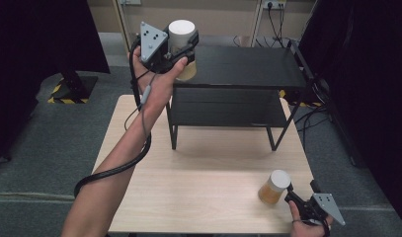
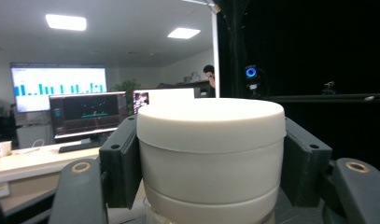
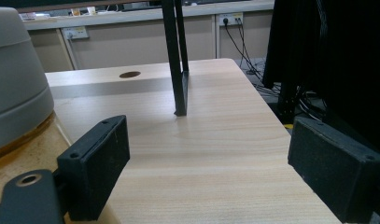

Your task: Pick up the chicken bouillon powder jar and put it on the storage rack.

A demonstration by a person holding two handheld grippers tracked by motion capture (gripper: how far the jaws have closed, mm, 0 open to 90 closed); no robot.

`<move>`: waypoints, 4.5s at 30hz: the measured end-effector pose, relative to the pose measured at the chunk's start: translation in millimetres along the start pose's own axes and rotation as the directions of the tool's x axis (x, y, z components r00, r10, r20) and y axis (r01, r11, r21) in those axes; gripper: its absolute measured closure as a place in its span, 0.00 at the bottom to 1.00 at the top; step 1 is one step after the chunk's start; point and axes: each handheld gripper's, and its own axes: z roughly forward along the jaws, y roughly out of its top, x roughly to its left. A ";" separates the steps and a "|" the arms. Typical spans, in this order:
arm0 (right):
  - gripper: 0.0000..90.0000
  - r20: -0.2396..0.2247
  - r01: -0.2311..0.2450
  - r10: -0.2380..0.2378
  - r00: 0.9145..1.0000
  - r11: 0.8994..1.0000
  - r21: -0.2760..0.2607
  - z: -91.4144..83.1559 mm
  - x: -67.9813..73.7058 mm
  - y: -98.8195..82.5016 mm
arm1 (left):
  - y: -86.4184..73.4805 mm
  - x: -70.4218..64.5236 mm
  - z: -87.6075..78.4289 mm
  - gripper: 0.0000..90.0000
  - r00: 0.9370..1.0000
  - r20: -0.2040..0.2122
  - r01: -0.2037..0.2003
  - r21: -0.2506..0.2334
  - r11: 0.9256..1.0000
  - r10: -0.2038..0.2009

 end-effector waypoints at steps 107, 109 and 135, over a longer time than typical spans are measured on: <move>0.14 -0.003 0.023 -0.023 1.000 1.000 0.006 0.9 2.0 1.1 | -40.5 -3.1 -62.8 0.13 0.999 -0.003 0.042 0.003 0.999 -0.042; 0.14 -0.002 0.024 -0.024 1.000 1.000 0.008 1.0 2.2 1.3 | -44.7 -4.0 -65.5 0.13 0.999 0.001 0.045 0.006 0.999 -0.045; 0.14 -0.003 0.029 -0.029 1.000 1.000 0.008 1.1 3.3 1.2 | -113.9 -14.0 -113.1 0.13 0.996 0.033 0.078 0.015 0.997 -0.078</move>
